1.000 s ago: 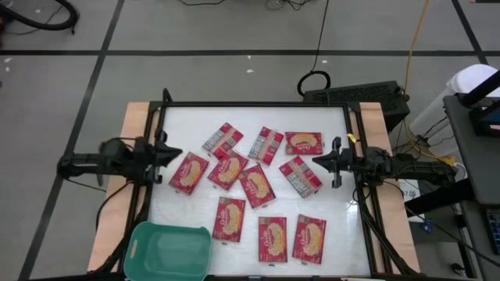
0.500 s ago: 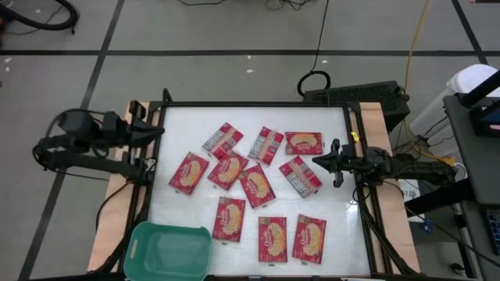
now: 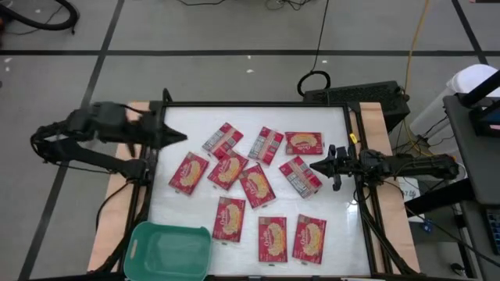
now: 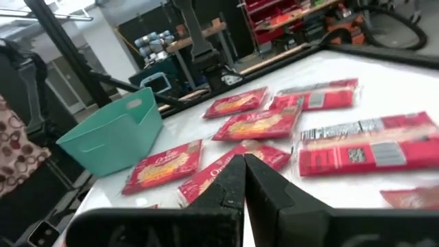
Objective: Sort popcorn bags into baskets
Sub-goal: Put the red popcorn bag into the green bin
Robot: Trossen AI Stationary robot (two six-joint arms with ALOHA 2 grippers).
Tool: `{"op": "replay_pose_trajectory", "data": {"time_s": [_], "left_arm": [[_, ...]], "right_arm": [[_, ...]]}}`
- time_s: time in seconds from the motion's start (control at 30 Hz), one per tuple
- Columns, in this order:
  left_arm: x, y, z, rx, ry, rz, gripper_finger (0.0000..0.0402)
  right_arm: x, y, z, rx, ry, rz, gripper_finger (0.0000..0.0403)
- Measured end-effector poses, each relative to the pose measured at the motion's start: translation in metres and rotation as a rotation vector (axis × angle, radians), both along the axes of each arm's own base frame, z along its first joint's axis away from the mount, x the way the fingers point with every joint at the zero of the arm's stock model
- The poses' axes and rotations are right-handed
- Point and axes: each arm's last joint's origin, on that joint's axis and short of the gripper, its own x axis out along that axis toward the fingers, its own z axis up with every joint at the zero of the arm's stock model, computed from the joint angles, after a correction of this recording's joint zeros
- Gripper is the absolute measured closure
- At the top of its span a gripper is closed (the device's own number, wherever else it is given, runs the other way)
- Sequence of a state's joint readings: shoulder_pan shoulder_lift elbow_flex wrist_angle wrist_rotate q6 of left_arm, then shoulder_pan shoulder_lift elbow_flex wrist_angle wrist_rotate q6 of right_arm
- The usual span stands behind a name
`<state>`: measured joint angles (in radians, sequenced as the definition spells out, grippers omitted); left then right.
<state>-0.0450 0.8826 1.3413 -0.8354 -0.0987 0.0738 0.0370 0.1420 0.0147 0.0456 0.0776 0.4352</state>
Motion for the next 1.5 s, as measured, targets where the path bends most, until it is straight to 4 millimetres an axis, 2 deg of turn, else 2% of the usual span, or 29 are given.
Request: {"op": "replay_pose_trajectory", "data": {"time_s": [0.2,0.33,0.4,0.67,0.77,0.87,0.97,1.07,1.2,1.37,1.5], "left_arm": [[0.027,0.002,-0.026,0.008,0.153,0.036,0.0378],[0.041,0.003,-0.033,0.016,0.198,0.045,0.0378],[0.046,0.004,-0.036,0.022,0.212,0.076,0.0378],[0.047,0.006,-0.036,0.039,0.212,0.144,0.0378],[0.046,0.006,-0.037,0.035,0.226,0.146,0.0378],[0.047,0.006,-0.042,0.027,0.241,0.139,0.0378],[0.050,0.005,-0.051,0.013,0.262,0.141,0.0378],[0.052,0.005,-0.063,-0.012,0.293,0.154,0.0378],[0.060,0.005,-0.084,-0.085,0.375,0.188,0.0369],[0.080,0.000,-0.114,-0.141,0.516,0.236,0.0331],[0.098,-0.003,-0.143,-0.125,0.653,0.234,0.0290]], "right_arm": [[0.004,0.006,0.000,0.081,0.007,0.050,0.0403],[0.009,0.010,0.013,0.006,-0.117,0.127,0.0402],[0.011,0.012,0.012,-0.018,-0.050,0.137,0.0402],[0.020,0.009,0.117,-0.206,0.131,-0.011,0.0401],[0.027,0.010,0.156,-0.251,0.116,-0.006,0.0401],[0.036,0.011,0.184,-0.292,0.124,0.001,0.0401],[0.050,0.013,0.198,-0.318,0.166,0.011,0.0401],[0.066,0.015,0.200,-0.318,0.233,0.024,0.0401],[0.084,0.017,0.188,-0.308,0.336,0.033,0.0401],[0.099,0.021,0.152,-0.316,0.462,0.107,0.0401],[0.102,0.022,0.120,-0.351,0.514,0.125,0.0401]]}}
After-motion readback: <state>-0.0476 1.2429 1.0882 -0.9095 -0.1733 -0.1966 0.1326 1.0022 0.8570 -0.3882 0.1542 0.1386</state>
